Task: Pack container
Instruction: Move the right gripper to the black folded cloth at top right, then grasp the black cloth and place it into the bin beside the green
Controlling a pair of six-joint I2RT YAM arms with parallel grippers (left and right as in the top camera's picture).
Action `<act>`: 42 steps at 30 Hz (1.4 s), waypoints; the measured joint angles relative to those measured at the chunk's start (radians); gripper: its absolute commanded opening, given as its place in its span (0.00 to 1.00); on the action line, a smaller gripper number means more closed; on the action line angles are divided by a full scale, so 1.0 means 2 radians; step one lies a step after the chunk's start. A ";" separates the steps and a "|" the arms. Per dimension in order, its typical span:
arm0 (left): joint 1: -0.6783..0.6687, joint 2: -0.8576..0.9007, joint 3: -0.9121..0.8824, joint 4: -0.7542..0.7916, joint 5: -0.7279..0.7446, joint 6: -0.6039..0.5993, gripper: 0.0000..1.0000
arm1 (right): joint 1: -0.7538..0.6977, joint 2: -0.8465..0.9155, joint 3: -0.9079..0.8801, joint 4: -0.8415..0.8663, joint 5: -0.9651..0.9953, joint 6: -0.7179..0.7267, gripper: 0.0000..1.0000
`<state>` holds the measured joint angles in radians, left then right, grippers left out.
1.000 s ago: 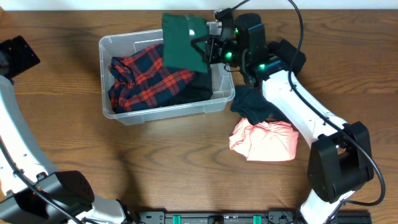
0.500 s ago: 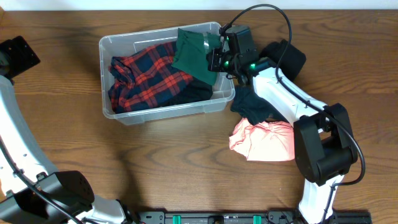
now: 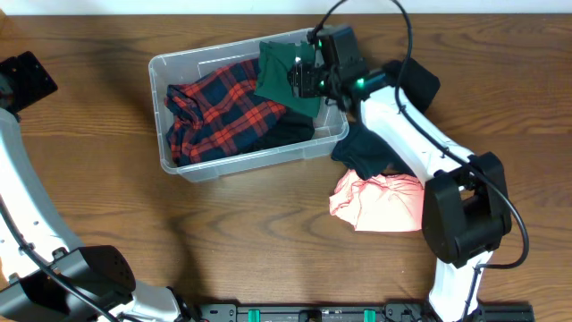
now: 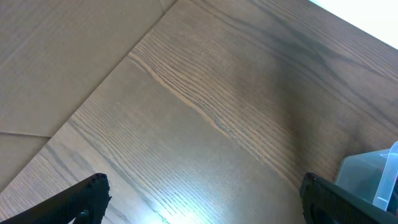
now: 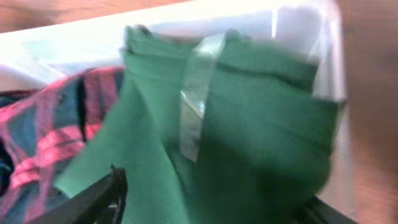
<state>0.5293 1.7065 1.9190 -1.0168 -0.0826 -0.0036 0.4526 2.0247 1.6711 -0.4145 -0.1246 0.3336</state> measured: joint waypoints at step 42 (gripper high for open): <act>0.000 0.000 0.000 0.000 0.000 0.000 0.98 | -0.334 0.105 -0.006 -0.148 -0.225 -0.008 0.91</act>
<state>0.5293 1.7065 1.9190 -1.0172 -0.0826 -0.0036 -0.2146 2.2345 1.6592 -0.7109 -0.5755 0.3180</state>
